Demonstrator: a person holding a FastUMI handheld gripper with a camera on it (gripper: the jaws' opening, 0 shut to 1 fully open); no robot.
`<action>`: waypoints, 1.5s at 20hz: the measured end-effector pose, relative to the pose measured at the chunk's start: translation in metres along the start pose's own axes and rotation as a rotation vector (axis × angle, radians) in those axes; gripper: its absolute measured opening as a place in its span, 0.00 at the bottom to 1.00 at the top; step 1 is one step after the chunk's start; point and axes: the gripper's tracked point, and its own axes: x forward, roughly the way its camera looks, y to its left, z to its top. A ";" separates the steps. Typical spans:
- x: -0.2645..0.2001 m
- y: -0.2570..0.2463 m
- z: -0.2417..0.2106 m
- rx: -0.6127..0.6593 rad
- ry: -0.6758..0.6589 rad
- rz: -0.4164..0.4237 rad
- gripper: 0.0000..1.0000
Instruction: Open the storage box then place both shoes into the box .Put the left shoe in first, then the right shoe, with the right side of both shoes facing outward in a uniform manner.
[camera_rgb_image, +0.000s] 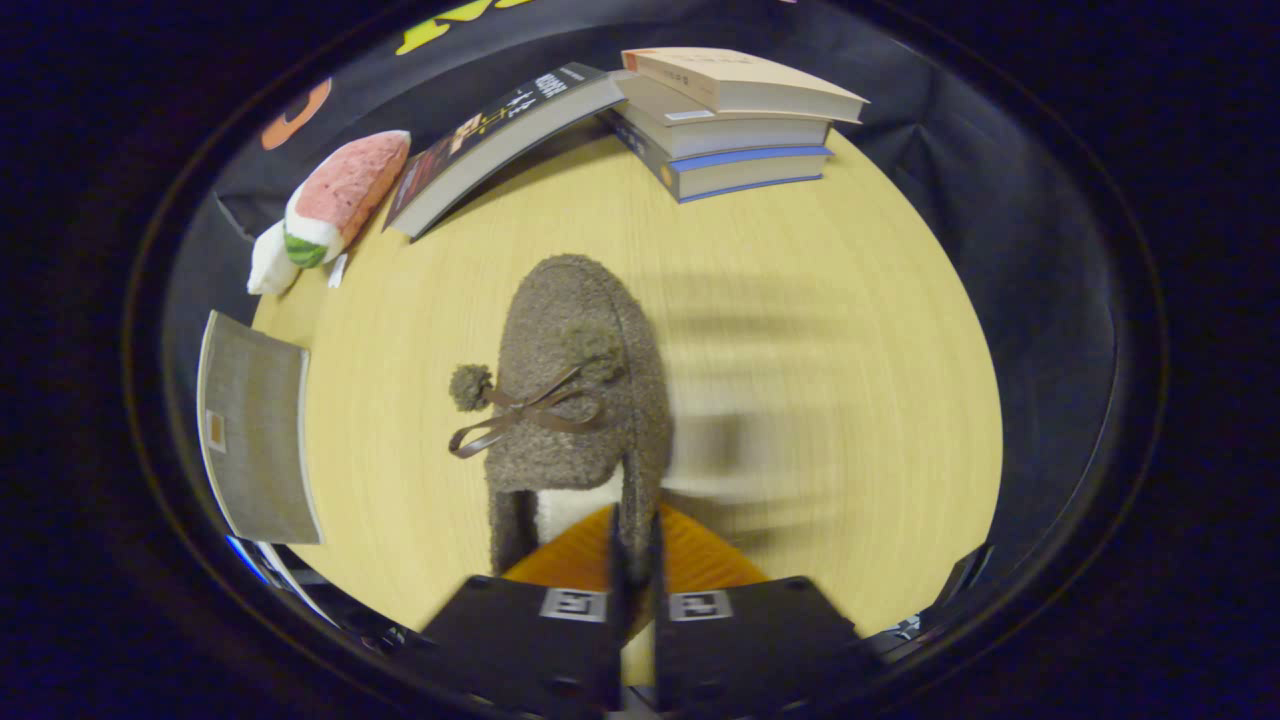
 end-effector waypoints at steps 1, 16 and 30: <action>-0.002 0.000 -0.001 0.016 0.003 -0.007 0.01; -0.129 0.093 -0.023 0.013 -0.180 -0.024 0.01; -0.250 0.352 -0.047 -0.155 -0.347 0.128 0.00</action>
